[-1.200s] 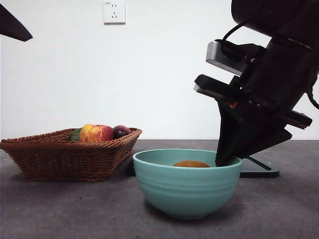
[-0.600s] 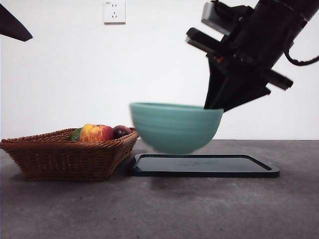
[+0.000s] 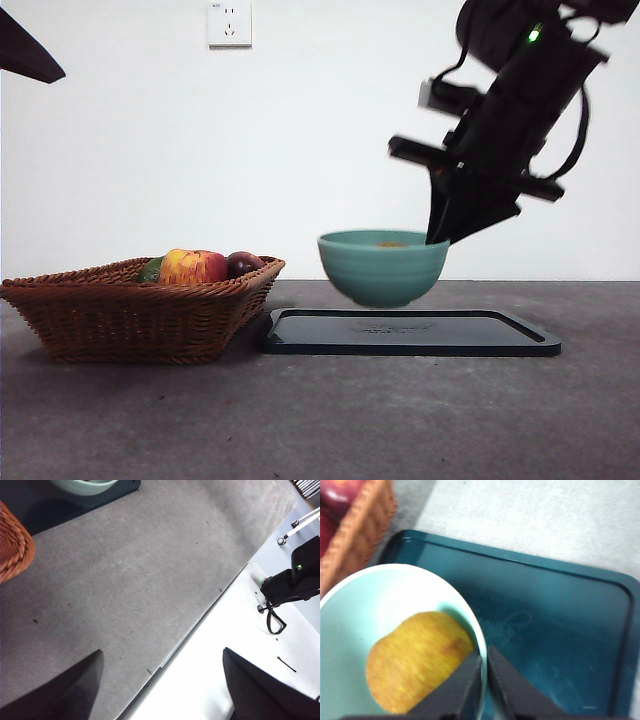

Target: Pick up the wifruite, put it on the bowl, pick up the plate, put it on desk

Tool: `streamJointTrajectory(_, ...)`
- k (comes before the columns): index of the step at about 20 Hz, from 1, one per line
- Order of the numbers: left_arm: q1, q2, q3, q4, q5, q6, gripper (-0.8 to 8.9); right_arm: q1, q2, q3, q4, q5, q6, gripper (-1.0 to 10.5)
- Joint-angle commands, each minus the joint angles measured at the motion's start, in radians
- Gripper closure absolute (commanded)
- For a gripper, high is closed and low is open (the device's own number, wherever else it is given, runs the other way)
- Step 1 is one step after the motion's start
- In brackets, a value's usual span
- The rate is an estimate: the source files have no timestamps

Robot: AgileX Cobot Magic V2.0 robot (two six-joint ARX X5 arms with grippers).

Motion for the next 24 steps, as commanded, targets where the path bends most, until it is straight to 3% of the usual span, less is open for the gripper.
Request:
streamJointTrajectory(1, -0.006, 0.003, 0.005, 0.003, 0.005, 0.019, 4.39, 0.001, 0.067, 0.031, 0.046, -0.003, -0.005, 9.3)
streamJointTrajectory(9, -0.006, 0.003, 0.005, -0.016, 0.005, 0.019, 4.39, -0.018, 0.12, 0.031, 0.052, -0.002, -0.003, 9.3)
streamJointTrajectory(10, -0.006, 0.003, 0.005, -0.018, 0.005, 0.02, 4.39, -0.016, 0.119, 0.031, 0.052, -0.002, 0.004, 9.1)
streamJointTrajectory(12, -0.006, 0.003, 0.005, -0.018, 0.005, 0.021, 4.39, -0.016, 0.111, 0.031, 0.051, -0.003, 0.012, 7.6)
streamJointTrajectory(14, -0.006, 0.003, 0.005, -0.018, 0.005, 0.021, 4.39, -0.016, 0.089, 0.031, 0.044, -0.002, 0.014, 7.3)
streamJointTrajectory(19, -0.006, 0.003, 0.005, -0.018, 0.005, 0.023, 4.39, -0.017, -0.083, 0.031, 0.002, -0.002, 0.005, 7.3)
streamJointTrajectory(24, -0.006, 0.003, 0.005, -0.013, 0.005, 0.024, 4.39, -0.014, -0.38, 0.031, -0.218, -0.041, -0.043, 7.3)
